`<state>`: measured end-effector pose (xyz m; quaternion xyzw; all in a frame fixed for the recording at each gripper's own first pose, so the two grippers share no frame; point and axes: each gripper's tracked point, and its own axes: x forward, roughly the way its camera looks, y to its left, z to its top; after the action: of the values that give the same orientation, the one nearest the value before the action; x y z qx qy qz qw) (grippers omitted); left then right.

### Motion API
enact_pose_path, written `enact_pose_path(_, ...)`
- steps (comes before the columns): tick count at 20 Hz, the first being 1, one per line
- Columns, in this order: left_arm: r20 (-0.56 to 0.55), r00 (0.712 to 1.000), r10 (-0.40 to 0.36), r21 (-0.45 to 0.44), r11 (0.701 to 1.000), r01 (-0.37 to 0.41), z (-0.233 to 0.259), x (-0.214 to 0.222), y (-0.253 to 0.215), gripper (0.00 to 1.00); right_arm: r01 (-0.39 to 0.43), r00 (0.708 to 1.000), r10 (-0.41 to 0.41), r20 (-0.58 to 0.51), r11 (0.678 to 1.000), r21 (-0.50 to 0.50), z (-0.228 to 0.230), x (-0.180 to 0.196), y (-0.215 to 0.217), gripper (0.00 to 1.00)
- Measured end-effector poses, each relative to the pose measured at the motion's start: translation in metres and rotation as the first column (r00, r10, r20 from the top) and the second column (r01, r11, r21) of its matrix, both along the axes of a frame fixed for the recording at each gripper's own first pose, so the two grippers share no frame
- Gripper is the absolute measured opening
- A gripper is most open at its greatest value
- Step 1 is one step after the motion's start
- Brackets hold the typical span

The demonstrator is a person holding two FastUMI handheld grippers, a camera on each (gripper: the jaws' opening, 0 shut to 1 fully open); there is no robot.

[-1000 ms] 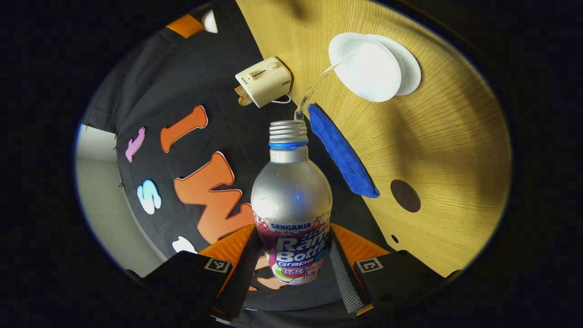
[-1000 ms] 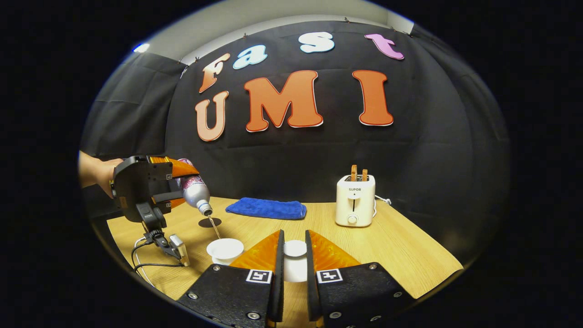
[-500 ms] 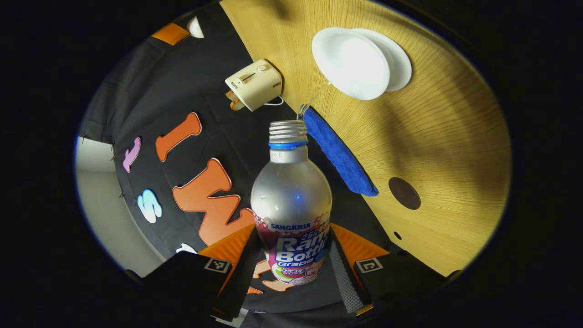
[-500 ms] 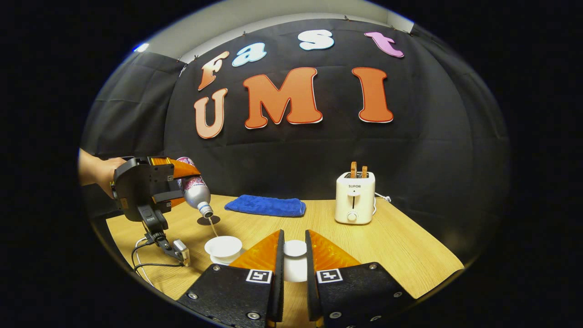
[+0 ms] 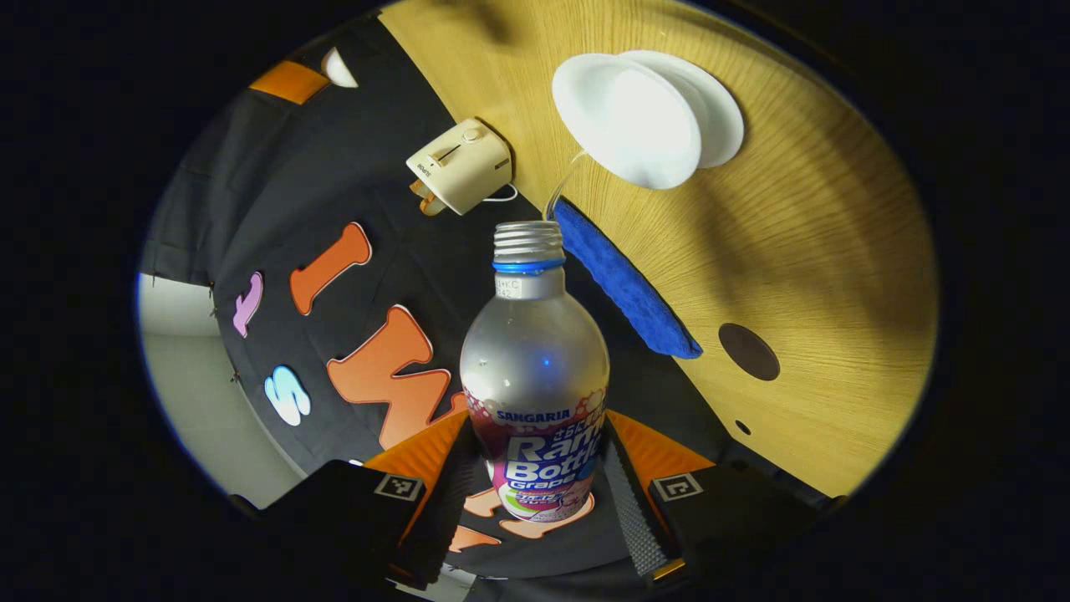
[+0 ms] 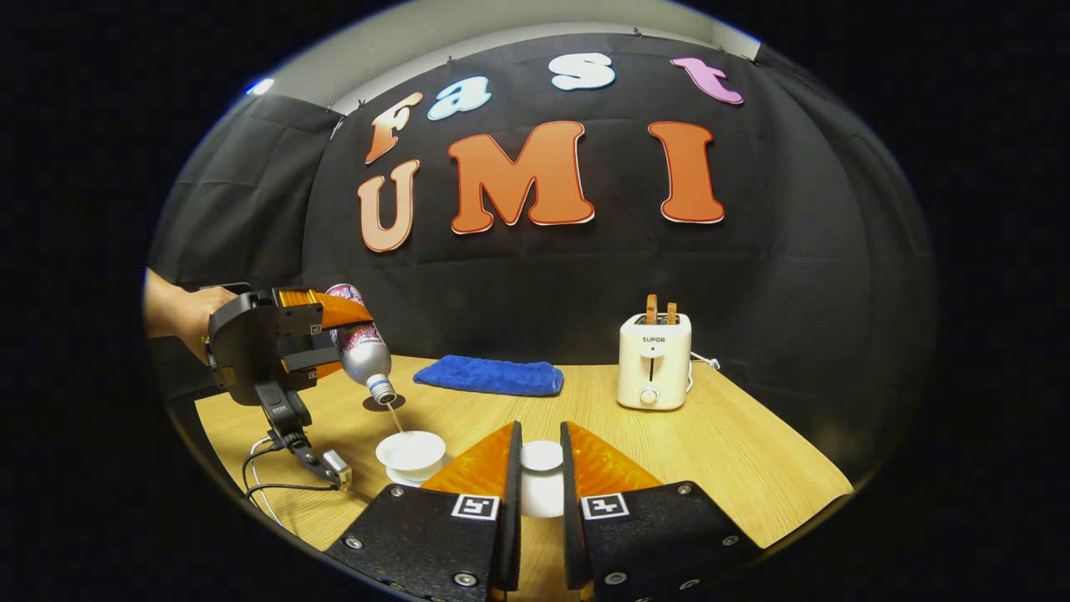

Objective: Open the teacup lid with one hand, grasp the water bottle and pour water into the teacup with the other hand; after pouring, place the water bottle on the coaster and then close the teacup lid.

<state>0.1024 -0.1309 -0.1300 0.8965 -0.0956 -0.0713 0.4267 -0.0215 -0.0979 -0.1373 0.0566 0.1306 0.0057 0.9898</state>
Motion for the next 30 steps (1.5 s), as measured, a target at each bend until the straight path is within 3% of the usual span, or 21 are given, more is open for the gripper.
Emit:
enact_pose_path(7,0.028,0.999,-0.039,-0.014,0.999,0.040,-0.001,-0.004,-0.004,0.82,-0.025,1.000,0.025,-0.013,1.000,-0.002,-0.001,0.004,0.016,0.22)
enact_pose_path(10,0.032,0.998,-0.048,-0.049,0.998,0.049,0.002,-0.004,-0.002,0.87,-0.034,0.999,0.034,-0.021,0.999,-0.012,-0.001,0.007,0.024,0.22)
enact_pose_path(14,0.062,0.996,-0.072,-0.166,0.983,0.081,0.014,-0.004,0.002,0.82,-0.069,0.997,0.068,-0.028,0.998,-0.010,0.000,0.013,0.042,0.22)
enact_pose_path(17,0.081,0.993,-0.082,-0.284,0.953,0.101,0.023,-0.006,0.011,0.81,-0.086,0.996,0.086,-0.037,0.996,-0.022,-0.001,0.021,0.054,0.22)
enact_pose_path(18,0.088,0.993,-0.084,-0.329,0.938,0.108,0.028,-0.008,0.014,0.84,-0.092,0.995,0.091,-0.036,0.996,-0.021,0.001,0.023,0.058,0.22)
enact_pose_path(21,0.080,0.996,-0.042,-0.477,0.876,0.075,0.031,-0.005,0.037,0.80,-0.112,0.993,0.112,-0.036,0.994,-0.015,0.005,0.031,0.073,0.22)
enact_pose_path(23,0.059,0.998,-0.012,-0.577,0.816,0.044,0.031,-0.001,0.054,0.87,-0.122,0.992,0.122,-0.036,0.992,-0.008,0.005,0.035,0.082,0.22)
enact_pose_path(25,0.033,0.999,0.008,-0.663,0.749,0.016,0.030,0.001,0.065,0.83,-0.127,0.991,0.127,-0.041,0.992,-0.007,0.004,0.040,0.089,0.22)
enact_pose_path(28,0.046,0.999,0.028,-0.734,0.679,0.015,0.037,0.004,0.077,0.83,-0.135,0.990,0.134,-0.049,0.991,-0.006,0.004,0.046,0.101,0.22)
enact_pose_path(30,0.038,0.999,0.033,-0.793,0.610,0.010,0.043,0.009,0.083,0.87,-0.140,0.989,0.139,-0.048,0.990,-0.014,0.005,0.051,0.107,0.22)
